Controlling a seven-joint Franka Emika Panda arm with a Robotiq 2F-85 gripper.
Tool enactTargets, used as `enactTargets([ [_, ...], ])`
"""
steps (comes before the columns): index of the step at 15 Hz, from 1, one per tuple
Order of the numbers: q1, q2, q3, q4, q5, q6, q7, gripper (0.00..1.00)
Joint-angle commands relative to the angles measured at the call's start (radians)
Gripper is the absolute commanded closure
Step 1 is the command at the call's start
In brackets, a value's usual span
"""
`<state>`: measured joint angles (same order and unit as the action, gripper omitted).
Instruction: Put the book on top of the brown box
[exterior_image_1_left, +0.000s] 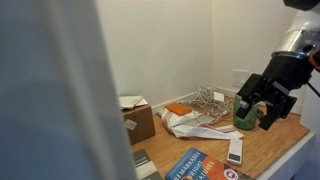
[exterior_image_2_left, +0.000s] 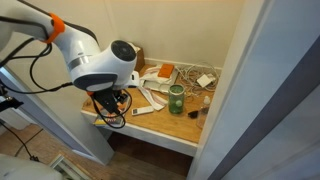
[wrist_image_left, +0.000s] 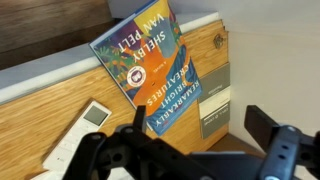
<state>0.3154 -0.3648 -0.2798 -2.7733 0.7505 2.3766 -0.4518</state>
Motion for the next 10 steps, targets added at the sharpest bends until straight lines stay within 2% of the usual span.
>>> enactTargets([
  [1,0.002,0.133,-0.079,0.000,0.145,-0.082,-0.266,0.00],
  [2,-0.001,0.169,-0.097,-0.001,0.176,-0.103,-0.333,0.00],
  [3,-0.083,0.209,-0.034,0.000,0.224,-0.144,-0.407,0.00],
  [7,-0.199,0.358,0.050,-0.002,0.315,-0.210,-0.612,0.00],
  [8,-0.225,0.385,0.072,-0.002,0.333,-0.217,-0.647,0.00],
  [9,-0.250,0.329,0.096,-0.002,0.278,-0.199,-0.569,0.00],
  [10,-0.263,0.359,0.108,-0.001,0.291,-0.202,-0.599,0.00],
])
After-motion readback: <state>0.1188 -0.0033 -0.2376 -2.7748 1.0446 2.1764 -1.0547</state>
